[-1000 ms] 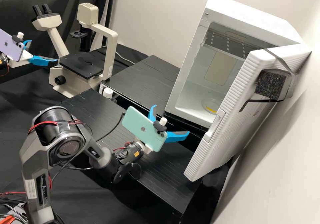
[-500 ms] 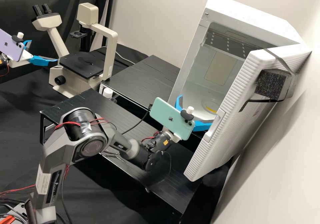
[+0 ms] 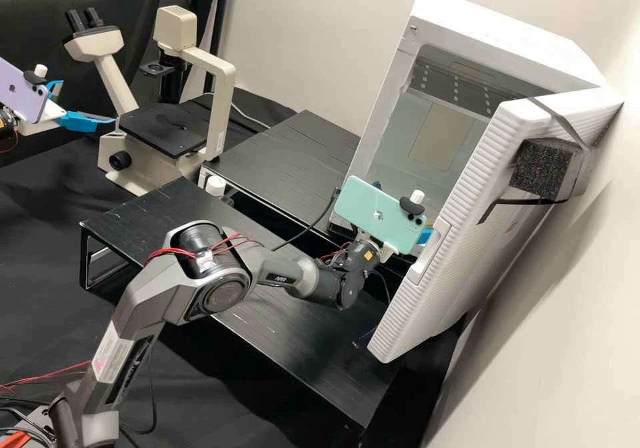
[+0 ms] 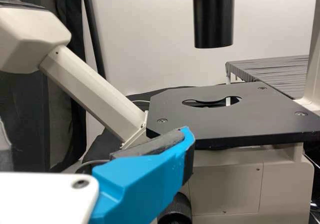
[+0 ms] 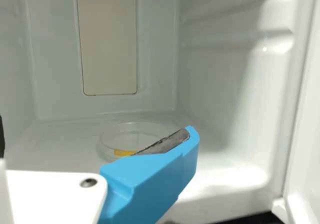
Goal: Take out the petri dish and place it under the microscope.
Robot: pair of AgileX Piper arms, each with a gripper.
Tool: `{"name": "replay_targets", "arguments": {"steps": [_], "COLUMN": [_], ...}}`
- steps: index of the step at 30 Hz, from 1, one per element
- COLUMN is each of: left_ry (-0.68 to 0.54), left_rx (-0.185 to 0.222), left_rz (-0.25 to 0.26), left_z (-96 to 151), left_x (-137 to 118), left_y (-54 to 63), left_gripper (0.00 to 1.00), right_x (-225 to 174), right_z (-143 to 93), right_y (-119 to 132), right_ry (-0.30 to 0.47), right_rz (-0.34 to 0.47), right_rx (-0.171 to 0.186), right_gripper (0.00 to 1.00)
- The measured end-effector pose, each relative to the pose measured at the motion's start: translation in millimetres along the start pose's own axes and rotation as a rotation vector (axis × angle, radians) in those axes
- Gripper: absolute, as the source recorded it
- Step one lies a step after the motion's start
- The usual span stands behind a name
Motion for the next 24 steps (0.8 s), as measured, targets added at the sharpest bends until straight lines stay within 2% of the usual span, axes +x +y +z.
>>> {"name": "replay_targets", "arguments": {"steps": [1, 4, 9, 16, 24], "left_ry": [0.0, 0.0, 0.0, 0.0, 0.0], "left_rx": [0.0, 0.0, 0.0, 0.0, 0.0], "left_rz": [0.0, 0.0, 0.0, 0.0, 0.0], "left_z": [0, 0, 0, 0, 0], "left_x": [0, 0, 0, 0, 0], "left_y": [0.0, 0.0, 0.0, 0.0, 0.0], "left_gripper": [1.0, 1.0, 1.0, 1.0, 1.0], "right_x": [3, 11, 24, 39, 48], "right_z": [0, 1, 6, 13, 18], "right_y": [1, 2, -3, -15, -17], "right_ry": [0.0, -0.02, -0.051, -0.101, -0.106], "right_rz": [-0.008, -0.026, -0.048, -0.076, -0.075], "right_rx": [-0.021, -0.054, -0.073, -0.075, -0.06], "right_gripper": [1.0, 1.0, 1.0, 1.0, 1.0]}}
